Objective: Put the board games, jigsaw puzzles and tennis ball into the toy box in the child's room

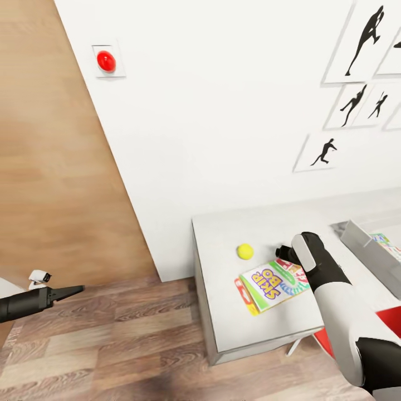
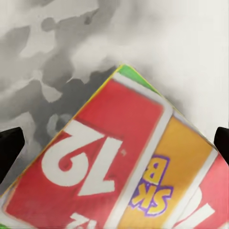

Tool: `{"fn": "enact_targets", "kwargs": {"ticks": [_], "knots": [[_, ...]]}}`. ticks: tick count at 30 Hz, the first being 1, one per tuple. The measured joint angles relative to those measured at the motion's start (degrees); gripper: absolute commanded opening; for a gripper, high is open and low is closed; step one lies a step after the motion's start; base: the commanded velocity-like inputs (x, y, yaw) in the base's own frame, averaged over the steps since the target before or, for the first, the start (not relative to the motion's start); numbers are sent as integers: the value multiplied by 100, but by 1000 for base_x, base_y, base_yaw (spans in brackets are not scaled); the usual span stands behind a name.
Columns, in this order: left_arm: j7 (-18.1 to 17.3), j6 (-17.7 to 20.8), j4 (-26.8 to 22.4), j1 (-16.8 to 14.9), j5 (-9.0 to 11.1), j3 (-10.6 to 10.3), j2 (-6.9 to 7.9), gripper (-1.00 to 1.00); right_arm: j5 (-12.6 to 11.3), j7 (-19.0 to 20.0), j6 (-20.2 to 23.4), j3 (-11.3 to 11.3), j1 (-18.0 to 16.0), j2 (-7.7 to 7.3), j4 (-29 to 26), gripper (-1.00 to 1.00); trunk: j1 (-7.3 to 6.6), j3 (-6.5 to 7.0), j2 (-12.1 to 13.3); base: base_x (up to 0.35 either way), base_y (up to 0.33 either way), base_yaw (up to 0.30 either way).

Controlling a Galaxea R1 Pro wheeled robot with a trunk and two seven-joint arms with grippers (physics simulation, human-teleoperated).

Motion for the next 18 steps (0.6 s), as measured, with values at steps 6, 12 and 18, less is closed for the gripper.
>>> {"fn": "enact_targets", "kwargs": {"ticks": [6,12,18], "knots": [[1,-1,2,0,2,3,9,100,-7,-1,13,-4,0,0,-9,100,0,0,0,-82,216,0],[2,-8,8,-1,6,0,9,100,-17,-2,14,-3,1,-7,-8,100,0,0,0,-42,-92,0],[0,9,7,0,1,3,8,100,-17,0,12,-1,2,-8,-6,100,-1,0,0,-7,92,0]]}}
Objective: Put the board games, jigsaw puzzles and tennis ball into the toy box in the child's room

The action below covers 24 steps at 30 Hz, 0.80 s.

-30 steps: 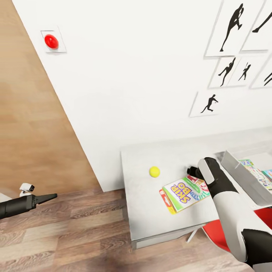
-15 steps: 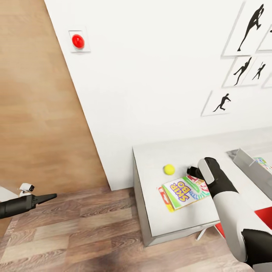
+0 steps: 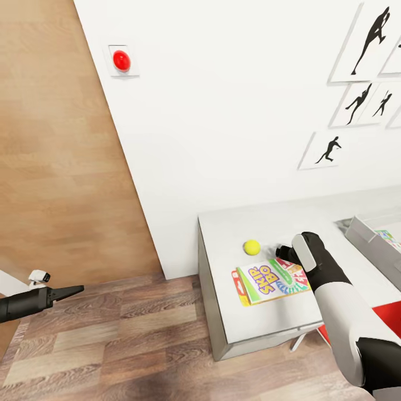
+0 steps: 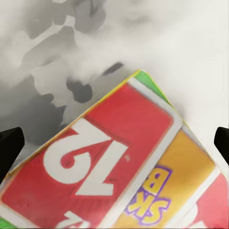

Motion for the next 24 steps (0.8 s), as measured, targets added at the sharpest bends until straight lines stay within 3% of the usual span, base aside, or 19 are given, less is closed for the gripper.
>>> {"fn": "enact_targets", "kwargs": {"ticks": [24], "knots": [[0,-1,0,0,0,0,-15,100,7,0,2,5,24,0,-3,100,0,0,0,-58,84,0]]}}
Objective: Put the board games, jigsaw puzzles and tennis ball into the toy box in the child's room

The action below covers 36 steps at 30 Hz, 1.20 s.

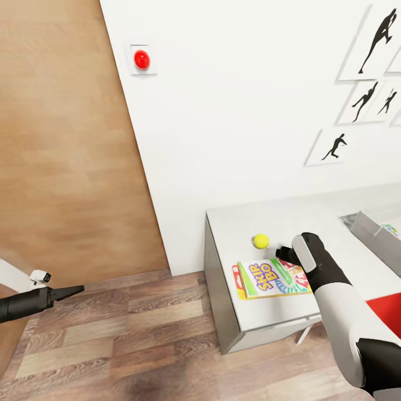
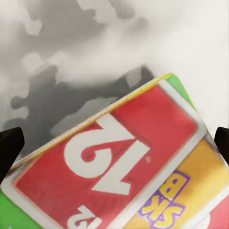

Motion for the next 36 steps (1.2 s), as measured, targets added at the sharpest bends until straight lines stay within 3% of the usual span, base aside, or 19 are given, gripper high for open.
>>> {"fn": "enact_targets", "kwargs": {"ticks": [36], "knots": [[0,6,0,0,1,-1,9,100,-7,-1,-2,-5,0,0,0,100,0,0,0,-41,94,0]]}}
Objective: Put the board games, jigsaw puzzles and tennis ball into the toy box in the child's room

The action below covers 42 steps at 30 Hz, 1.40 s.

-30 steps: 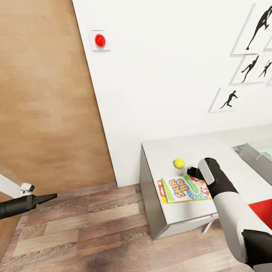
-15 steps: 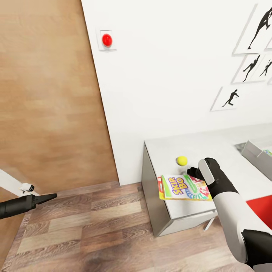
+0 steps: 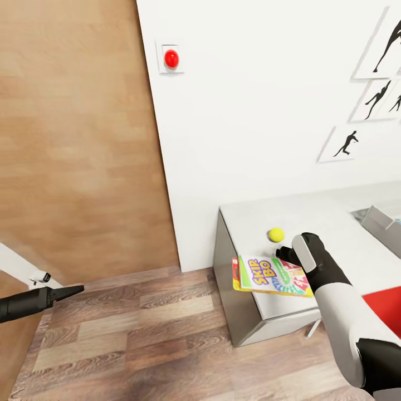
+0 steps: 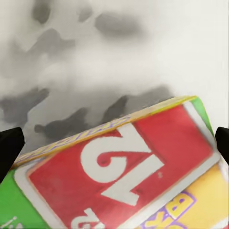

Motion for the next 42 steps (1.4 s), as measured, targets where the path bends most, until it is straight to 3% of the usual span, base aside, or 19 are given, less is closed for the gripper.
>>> {"fn": "enact_targets", "kwargs": {"ticks": [9,13,16,24,30,34,38,39,41,42], "knots": [[0,-10,1,0,2,0,-12,100,6,16,23,-14,25,-29,-55,100,0,0,0,-7,13,0],[0,-10,2,0,1,-1,-14,100,-19,633,45,-20,83,-316,-293,100,-1,0,0,0,0,0],[0,-10,1,0,1,-3,-16,100,-23,983,92,-39,131,-451,-472,100,0,0,0,0,0,0],[0,-18,0,0,1,-8,-25,100,-76,1304,472,-109,219,-702,-1071,100,-1,0,0,0,0,0],[0,-18,1,0,1,-8,-26,100,-321,1426,792,-498,552,-789,-1822,100,-1,0,0,0,0,0],[0,-19,0,0,1,-8,-26,100,-702,1594,791,-850,917,-900,-2352,100,-1,0,0,0,0,0],[0,-19,1,1,5,-8,-26,100,-1355,1934,790,-1082,1537,-1150,-3054,100,-1,0,-1,0,0,0],[0,-19,1,1,7,-7,-25,100,-1742,2152,789,-1186,1842,-1247,-3339,100,-1,-1,-1,0,0,0],[0,-19,1,1,8,-8,-26,100,-2224,2430,787,-1313,2189,-1315,-3619,100,-1,0,-1,0,0,0],[0,-19,1,1,9,-10,-25,100,-2702,2719,785,-1445,2528,-1346,-3860,100,-1,-1,-1,0,0,0]]}}
